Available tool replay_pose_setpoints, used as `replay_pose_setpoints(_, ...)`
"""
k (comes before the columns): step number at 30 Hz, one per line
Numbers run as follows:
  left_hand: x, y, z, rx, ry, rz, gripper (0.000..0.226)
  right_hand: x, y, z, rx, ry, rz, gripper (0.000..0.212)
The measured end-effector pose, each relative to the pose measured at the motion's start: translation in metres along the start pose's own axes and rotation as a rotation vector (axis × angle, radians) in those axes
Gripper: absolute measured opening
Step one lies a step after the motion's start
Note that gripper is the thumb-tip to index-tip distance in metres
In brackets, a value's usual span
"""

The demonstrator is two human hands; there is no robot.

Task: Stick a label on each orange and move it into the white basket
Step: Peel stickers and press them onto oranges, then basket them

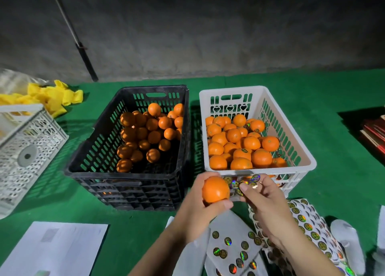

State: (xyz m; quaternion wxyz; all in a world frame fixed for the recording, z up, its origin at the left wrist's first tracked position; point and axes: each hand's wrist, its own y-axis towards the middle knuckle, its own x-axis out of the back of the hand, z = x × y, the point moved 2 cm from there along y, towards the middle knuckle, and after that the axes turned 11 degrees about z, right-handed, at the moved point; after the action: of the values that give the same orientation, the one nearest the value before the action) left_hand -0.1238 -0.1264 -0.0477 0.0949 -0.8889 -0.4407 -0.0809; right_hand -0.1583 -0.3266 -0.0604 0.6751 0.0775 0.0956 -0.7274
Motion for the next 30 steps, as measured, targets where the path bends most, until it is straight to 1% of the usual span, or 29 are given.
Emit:
replay_pose_setpoints(2, 0.012, 0.007, -0.038, -0.11, 0.002, -0.017, 0.068, -0.016, 0.006, 0.04, 0.092, 0.028, 0.021, 0.052)
replay_pose_setpoints(3, 0.017, 0.009, -0.056, -0.158, 0.001, -0.019, 0.066, -0.023, 0.009, 0.06, 0.137, 0.039, 0.032, 0.055)
replay_pose_setpoints(5, 0.027, 0.012, -0.089, -0.223, -0.008, -0.028, 0.064, -0.037, 0.013, 0.097, 0.222, 0.057, 0.063, 0.053)
replay_pose_setpoints(9, 0.039, 0.009, -0.134, -0.327, -0.043, -0.078, 0.06, -0.055, 0.021, 0.151, 0.348, 0.108, 0.116, 0.028)
replay_pose_setpoints(10, 0.04, 0.007, -0.143, -0.343, -0.075, -0.084, 0.057, -0.06, 0.022, 0.16, 0.362, 0.11, 0.153, 0.028)
replay_pose_setpoints(12, 0.04, 0.004, -0.157, -0.371, -0.119, -0.093, 0.056, -0.068, 0.024, 0.174, 0.375, 0.065, 0.209, 0.041)
replay_pose_setpoints(14, 0.039, 0.002, -0.169, -0.404, -0.113, -0.113, 0.054, -0.073, 0.026, 0.183, 0.374, -0.011, 0.204, 0.051)
replay_pose_setpoints(17, 0.041, 0.0, -0.181, -0.448, -0.083, -0.186, 0.046, -0.08, 0.026, 0.194, 0.384, -0.046, 0.277, 0.045)
replay_pose_setpoints(19, 0.043, -0.001, -0.184, -0.451, -0.055, -0.216, 0.048, -0.083, 0.024, 0.2, 0.394, -0.067, 0.322, 0.04)
replay_pose_setpoints(22, 0.045, -0.004, -0.185, -0.424, -0.055, -0.217, 0.058, -0.085, 0.022, 0.204, 0.4, -0.116, 0.318, 0.04)
replay_pose_setpoints(26, 0.047, -0.003, -0.179, -0.363, -0.058, -0.299, 0.058, -0.09, 0.02, 0.208, 0.401, 0.031, 0.342, 0.044)
replay_pose_setpoints(28, 0.047, -0.002, -0.174, -0.325, -0.059, -0.32, 0.063, -0.093, 0.019, 0.21, 0.393, 0.051, 0.373, 0.039)
replay_pose_setpoints(30, 0.045, -0.001, -0.172, -0.296, -0.088, -0.333, 0.064, -0.099, 0.018, 0.211, 0.38, 0.019, 0.408, 0.033)
